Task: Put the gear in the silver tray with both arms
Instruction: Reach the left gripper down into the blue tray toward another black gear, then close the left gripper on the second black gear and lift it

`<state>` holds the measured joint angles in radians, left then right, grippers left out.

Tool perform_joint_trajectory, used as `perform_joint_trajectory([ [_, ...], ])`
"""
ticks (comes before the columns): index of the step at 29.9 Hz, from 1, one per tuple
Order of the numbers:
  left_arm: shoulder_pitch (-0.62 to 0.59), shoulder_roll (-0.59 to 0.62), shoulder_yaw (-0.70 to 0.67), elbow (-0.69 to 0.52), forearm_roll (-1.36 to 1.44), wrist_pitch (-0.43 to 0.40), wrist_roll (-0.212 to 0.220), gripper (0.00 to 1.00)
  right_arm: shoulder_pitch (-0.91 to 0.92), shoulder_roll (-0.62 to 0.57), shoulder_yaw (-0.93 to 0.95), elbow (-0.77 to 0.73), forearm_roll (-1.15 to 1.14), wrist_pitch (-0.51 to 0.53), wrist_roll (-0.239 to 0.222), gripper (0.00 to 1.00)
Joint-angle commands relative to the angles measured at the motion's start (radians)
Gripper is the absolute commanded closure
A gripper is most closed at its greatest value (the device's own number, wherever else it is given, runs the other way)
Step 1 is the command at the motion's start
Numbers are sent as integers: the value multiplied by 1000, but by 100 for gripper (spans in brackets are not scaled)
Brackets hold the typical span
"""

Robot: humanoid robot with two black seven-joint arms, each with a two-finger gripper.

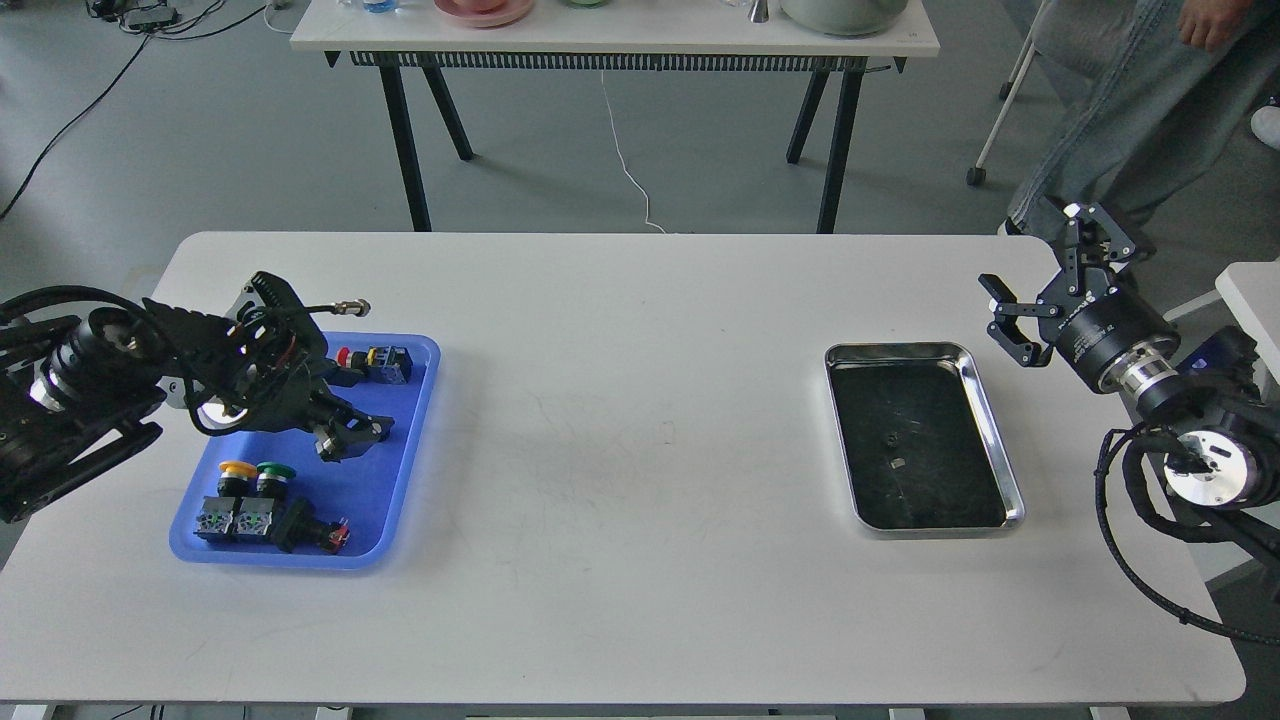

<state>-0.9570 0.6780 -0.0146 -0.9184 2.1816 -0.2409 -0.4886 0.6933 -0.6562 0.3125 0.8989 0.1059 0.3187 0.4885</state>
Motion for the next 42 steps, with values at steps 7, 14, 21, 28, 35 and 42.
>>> perform_joint_trajectory([
  [7, 17, -29, -1, 42, 0, 0, 0, 32, -24, -19, 14, 0, 0, 25, 0, 1],
  [14, 17, -40, -1, 61, 0, 12, 0, 32, -32, -28, 14, 0, 0, 34, 0, 1],
  [21, 18, -54, -1, 88, 0, 12, 0, 32, -32, -28, 14, 0, 2, 34, 0, 1],
  [28, 26, -66, -1, 115, 0, 14, 0, 32, -34, -31, 14, 0, 2, 34, 0, 1],
  [35, 29, -71, 1, 118, 0, 14, 0, 33, -40, -33, 14, 0, 2, 39, 0, 1],
  [42, 31, -83, 5, 133, 0, 14, 0, 33, -49, -37, 14, 0, 2, 39, 0, 1],
])
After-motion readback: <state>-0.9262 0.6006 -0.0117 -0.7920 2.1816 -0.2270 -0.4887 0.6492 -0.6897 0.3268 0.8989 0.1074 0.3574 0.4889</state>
